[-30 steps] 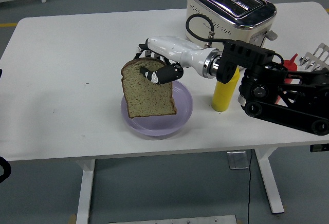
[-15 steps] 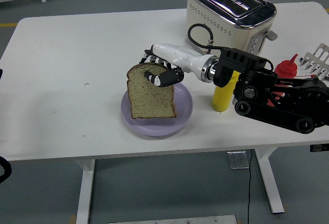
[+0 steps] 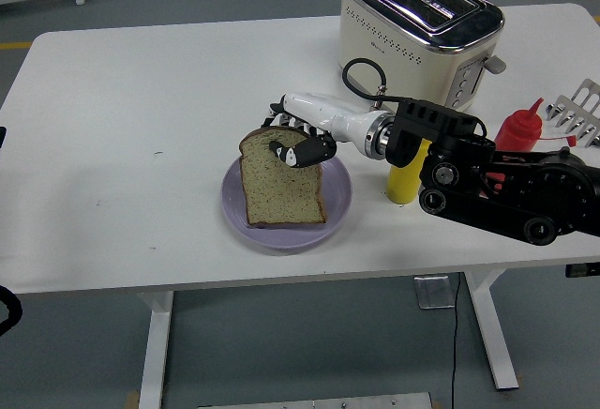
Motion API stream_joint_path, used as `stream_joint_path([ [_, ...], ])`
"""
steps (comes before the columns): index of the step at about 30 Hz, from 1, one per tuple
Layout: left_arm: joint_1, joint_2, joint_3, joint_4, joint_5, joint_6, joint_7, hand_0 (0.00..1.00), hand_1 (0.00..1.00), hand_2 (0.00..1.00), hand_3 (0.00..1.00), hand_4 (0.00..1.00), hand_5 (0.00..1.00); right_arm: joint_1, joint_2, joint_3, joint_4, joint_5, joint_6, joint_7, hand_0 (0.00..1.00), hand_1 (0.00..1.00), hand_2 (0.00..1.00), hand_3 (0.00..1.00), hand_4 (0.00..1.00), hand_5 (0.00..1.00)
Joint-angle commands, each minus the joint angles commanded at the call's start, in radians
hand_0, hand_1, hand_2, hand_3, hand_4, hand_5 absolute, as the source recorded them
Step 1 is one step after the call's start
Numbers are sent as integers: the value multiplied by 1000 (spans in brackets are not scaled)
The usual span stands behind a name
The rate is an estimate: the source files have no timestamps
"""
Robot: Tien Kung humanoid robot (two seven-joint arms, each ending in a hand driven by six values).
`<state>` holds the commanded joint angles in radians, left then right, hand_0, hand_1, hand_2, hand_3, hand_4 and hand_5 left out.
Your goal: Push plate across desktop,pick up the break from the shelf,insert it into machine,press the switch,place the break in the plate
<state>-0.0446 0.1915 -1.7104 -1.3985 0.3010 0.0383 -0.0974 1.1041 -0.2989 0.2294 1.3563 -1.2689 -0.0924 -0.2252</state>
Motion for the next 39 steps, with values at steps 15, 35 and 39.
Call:
stream_joint_path([
  [15,-5,0,0,0,0,0,0,842,882,938,793,626,998,-2,10,-7,-43,-13,16,4,439,514,531,559,375,109],
  [35,-9,0,-4,-1,0,1,0,839,880,935,794,626,998,-4,13,-1,-57,-51,40,21,567,657,682,766,585,287],
  [39,-10,0,-4,-1,0,1,0,840,880,934,799,628,998,-5,14,7,-56,-56,30,25,570,666,696,785,559,266],
])
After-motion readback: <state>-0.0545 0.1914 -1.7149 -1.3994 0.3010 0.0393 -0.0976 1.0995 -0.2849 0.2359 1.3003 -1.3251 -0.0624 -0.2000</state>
